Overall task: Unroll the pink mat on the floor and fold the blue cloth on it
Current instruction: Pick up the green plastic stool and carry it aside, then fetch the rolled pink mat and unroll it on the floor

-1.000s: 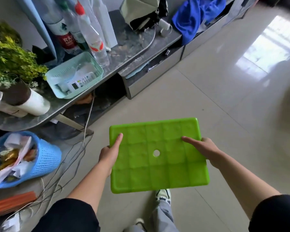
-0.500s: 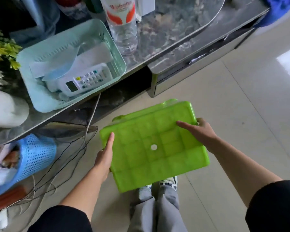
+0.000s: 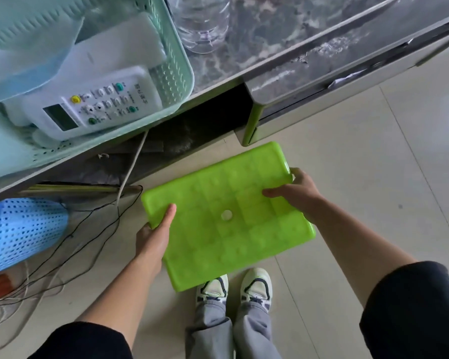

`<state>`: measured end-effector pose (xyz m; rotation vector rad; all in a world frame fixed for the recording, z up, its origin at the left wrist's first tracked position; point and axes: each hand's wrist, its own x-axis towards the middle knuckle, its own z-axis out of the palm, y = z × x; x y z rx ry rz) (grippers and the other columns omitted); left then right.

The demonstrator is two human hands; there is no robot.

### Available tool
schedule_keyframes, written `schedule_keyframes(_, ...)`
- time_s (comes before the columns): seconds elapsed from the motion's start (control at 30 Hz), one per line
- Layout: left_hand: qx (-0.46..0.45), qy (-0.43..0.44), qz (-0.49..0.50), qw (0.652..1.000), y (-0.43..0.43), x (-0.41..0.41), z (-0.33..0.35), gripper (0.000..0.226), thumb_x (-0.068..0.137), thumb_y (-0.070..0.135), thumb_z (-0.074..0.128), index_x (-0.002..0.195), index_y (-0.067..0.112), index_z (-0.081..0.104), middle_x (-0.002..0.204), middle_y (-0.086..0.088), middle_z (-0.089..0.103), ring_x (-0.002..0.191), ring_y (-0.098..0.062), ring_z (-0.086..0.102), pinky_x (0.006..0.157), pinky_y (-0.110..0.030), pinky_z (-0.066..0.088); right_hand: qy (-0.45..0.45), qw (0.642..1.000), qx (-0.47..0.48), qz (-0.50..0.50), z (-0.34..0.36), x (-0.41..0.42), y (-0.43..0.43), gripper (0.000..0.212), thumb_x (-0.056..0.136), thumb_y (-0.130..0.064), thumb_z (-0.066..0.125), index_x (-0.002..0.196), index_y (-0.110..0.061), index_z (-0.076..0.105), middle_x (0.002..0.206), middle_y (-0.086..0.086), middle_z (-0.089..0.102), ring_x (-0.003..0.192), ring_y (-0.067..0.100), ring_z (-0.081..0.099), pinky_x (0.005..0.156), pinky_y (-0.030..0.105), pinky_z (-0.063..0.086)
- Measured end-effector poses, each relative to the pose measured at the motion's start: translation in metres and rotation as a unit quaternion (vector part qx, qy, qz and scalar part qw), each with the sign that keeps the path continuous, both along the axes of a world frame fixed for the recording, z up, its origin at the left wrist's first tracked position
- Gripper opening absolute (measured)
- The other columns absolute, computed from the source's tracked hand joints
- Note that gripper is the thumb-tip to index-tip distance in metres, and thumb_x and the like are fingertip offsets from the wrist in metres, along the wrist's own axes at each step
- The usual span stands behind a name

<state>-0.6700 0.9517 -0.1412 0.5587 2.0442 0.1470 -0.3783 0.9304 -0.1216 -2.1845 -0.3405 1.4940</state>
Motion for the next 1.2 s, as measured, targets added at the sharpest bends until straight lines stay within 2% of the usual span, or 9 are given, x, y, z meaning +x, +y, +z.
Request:
schedule_keyframes(0.07, 0.014, -0.025, -0.007, 1.000, 0.000, -0.001, 0.002, 0.052, 0.065, 0.060, 0.077, 0.090, 0.016, 0.069, 0.103, -0.008, 0.073, 0.094, -0.028, 0.068, 0.090, -0.046, 0.054, -0.035, 0.999, 0.007, 0.024, -0.002, -0.003, -0.001, 0.080, 0.064, -0.009, 0.085, 0.134, -0.011, 0.046, 0.120, 0.011, 0.064, 0.098, 0.024, 0.061, 0.084, 0.034, 0.050)
schedule_keyframes(0.13, 0.031, 0.013, -0.071, 0.997, 0.002, 0.003, 0.011, 0.048, 0.069, 0.048, 0.079, 0.102, 0.015, 0.066, 0.109, -0.011, 0.071, 0.098, -0.029, 0.067, 0.090, -0.044, 0.053, -0.118, 0.989, 0.007, 0.085, 0.003, -0.007, -0.004, 0.080, 0.070, -0.015, 0.082, 0.139, -0.012, 0.043, 0.128, 0.012, 0.060, 0.112, 0.029, 0.058, 0.092, 0.036, 0.048)
schedule_keyframes(0.23, 0.062, 0.107, -0.231, 0.965, 0.006, 0.017, 0.040, 0.075, 0.073, 0.031, 0.080, 0.136, 0.006, 0.046, 0.137, -0.018, 0.055, 0.123, -0.033, 0.054, 0.103, -0.043, 0.043, -0.217, 0.966, 0.019, 0.142, 0.027, -0.015, -0.012, 0.068, 0.079, -0.015, 0.071, 0.140, -0.012, 0.042, 0.135, 0.013, 0.056, 0.121, 0.031, 0.053, 0.094, 0.033, 0.043)
schedule_keyframes(0.3, 0.083, 0.105, -0.304, 0.943, 0.009, 0.035, 0.075, 0.087, 0.077, 0.028, 0.077, 0.147, 0.006, 0.031, 0.151, -0.016, 0.039, 0.137, -0.030, 0.040, 0.111, -0.040, 0.034, -0.224, 0.964, 0.029, 0.142, 0.057, -0.017, -0.018, 0.063, 0.081, -0.018, 0.069, 0.138, -0.010, 0.043, 0.138, 0.013, 0.054, 0.125, 0.030, 0.051, 0.097, 0.034, 0.041)
schedule_keyframes(0.53, 0.152, 0.031, -0.483, 0.862, 0.014, 0.104, 0.228, 0.054, 0.085, 0.029, 0.068, 0.133, 0.012, 0.051, 0.147, -0.011, 0.044, 0.137, -0.025, 0.039, 0.109, -0.036, 0.035, -0.241, 0.946, 0.038, 0.213, 0.206, -0.003, -0.050, 0.055, 0.085, -0.022, 0.064, 0.135, -0.011, 0.045, 0.137, 0.012, 0.052, 0.125, 0.030, 0.049, 0.096, 0.035, 0.042)
schedule_keyframes(0.63, 0.189, 0.011, -0.531, 0.826, 0.014, 0.128, 0.297, 0.048, 0.085, 0.025, 0.068, 0.129, 0.012, 0.055, 0.150, -0.012, 0.041, 0.140, -0.022, 0.035, 0.110, -0.029, 0.030, -0.254, 0.945, 0.050, 0.198, 0.279, 0.008, -0.064, 0.054, 0.086, -0.022, 0.064, 0.135, -0.010, 0.046, 0.138, 0.012, 0.052, 0.126, 0.029, 0.048, 0.097, 0.033, 0.040)
schedule_keyframes(0.8, 0.249, -0.014, -0.603, 0.758, 0.000, 0.167, 0.410, 0.045, 0.086, 0.026, 0.065, 0.129, 0.014, 0.056, 0.151, -0.010, 0.040, 0.139, -0.021, 0.036, 0.109, -0.029, 0.031, -0.296, 0.940, 0.055, 0.158, 0.397, 0.029, -0.099, 0.056, 0.086, -0.025, 0.063, 0.136, -0.010, 0.043, 0.140, 0.012, 0.050, 0.127, 0.030, 0.047, 0.096, 0.033, 0.040)
schedule_keyframes(1.03, 0.292, -0.035, -0.659, 0.692, -0.028, 0.232, 0.504, 0.039, 0.090, 0.024, 0.052, 0.127, 0.013, 0.055, 0.148, -0.013, 0.042, 0.135, -0.028, 0.039, 0.109, -0.038, 0.035, -0.339, 0.937, 0.049, 0.072, 0.500, 0.074, -0.148, 0.061, 0.086, -0.033, 0.064, 0.137, -0.009, 0.043, 0.141, 0.013, 0.048, 0.130, 0.031, 0.043, 0.100, 0.036, 0.038)
schedule_keyframes(1.2, 0.343, -0.038, -0.694, 0.632, -0.038, 0.321, 0.543, 0.043, 0.091, 0.023, 0.049, 0.133, 0.014, 0.051, 0.154, -0.011, 0.034, 0.142, -0.025, 0.029, 0.114, -0.034, 0.024, -0.376, 0.924, 0.047, 0.043, 0.538, 0.144, -0.170, 0.063, 0.087, -0.037, 0.062, 0.139, -0.009, 0.042, 0.140, 0.014, 0.048, 0.131, 0.030, 0.041, 0.102, 0.036, 0.036)
